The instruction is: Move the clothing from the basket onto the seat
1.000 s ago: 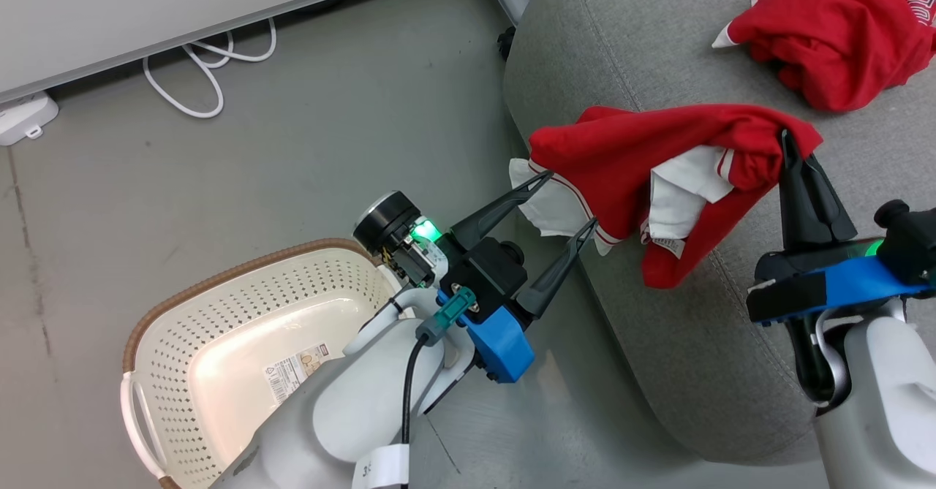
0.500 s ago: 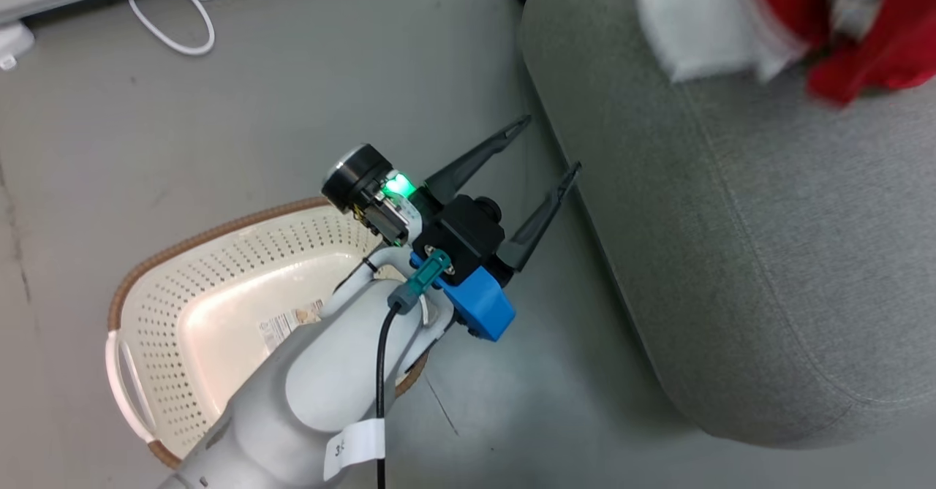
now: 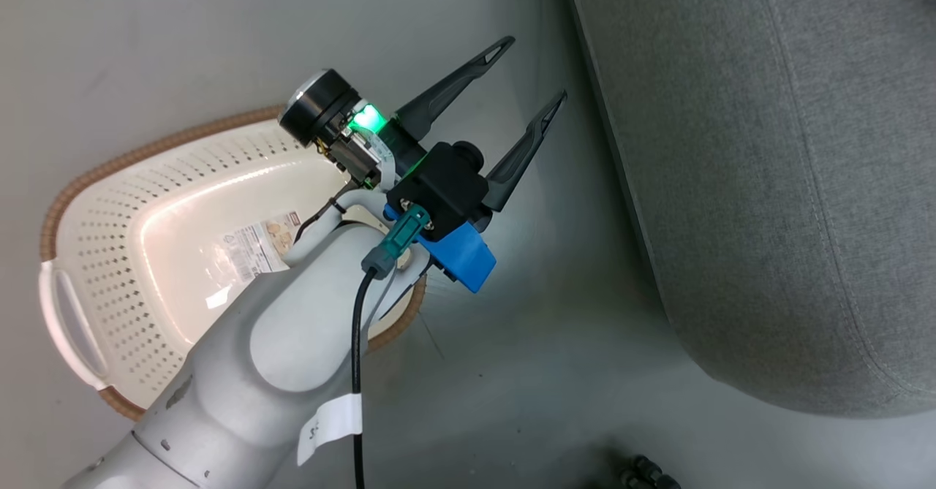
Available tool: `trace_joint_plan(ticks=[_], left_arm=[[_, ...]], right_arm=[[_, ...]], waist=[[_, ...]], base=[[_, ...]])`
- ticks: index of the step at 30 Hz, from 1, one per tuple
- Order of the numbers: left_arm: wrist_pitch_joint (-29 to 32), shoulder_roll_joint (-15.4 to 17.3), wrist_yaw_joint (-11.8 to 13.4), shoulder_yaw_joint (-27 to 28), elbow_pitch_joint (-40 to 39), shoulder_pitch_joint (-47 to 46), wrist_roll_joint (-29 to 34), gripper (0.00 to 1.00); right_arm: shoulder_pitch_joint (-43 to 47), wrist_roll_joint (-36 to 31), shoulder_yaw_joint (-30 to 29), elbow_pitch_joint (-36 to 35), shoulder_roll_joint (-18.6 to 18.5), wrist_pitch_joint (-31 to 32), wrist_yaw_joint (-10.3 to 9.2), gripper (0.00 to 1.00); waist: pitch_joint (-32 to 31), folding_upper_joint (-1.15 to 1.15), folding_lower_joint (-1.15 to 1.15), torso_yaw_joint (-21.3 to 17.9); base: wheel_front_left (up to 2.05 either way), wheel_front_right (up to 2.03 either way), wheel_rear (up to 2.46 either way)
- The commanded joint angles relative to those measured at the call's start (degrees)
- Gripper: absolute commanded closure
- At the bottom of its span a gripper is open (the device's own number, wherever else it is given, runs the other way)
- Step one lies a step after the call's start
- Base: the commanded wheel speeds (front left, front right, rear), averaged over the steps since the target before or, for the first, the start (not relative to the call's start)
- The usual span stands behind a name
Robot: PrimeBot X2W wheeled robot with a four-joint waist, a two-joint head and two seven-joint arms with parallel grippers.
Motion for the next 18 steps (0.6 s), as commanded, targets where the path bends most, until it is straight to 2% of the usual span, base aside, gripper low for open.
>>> trace_joint_plan(ticks=[1,8,18], left_arm=[[-0.27,0.27,0.31,0.21,-0.67,-1.38,0.29,0.0],[-0.27,0.71,0.19,-0.89,-2.38,-2.7,0.91,0.0],[-0.28,0.58,0.4,-1.62,-3.08,-2.73,0.53,0.0]], right_arm=[[2.12,-0.02,-0.56,1.11,1.04,-0.19,-0.01,1.0],[8.05,-1.1,-1.42,4.86,7.02,-0.2,-0.01,1.0],[15.63,-1.39,-0.68,7.84,15.28,-0.19,-0.01,1.0]], waist=[[2.56,0.0,-0.01,-0.95],[5.37,0.0,-0.01,-1.21],[5.73,0.0,-0.01,-0.39]], base=[[0.0,0.0,0.0],[0.0,0.0,0.0],[0.0,0.0,0.0]])
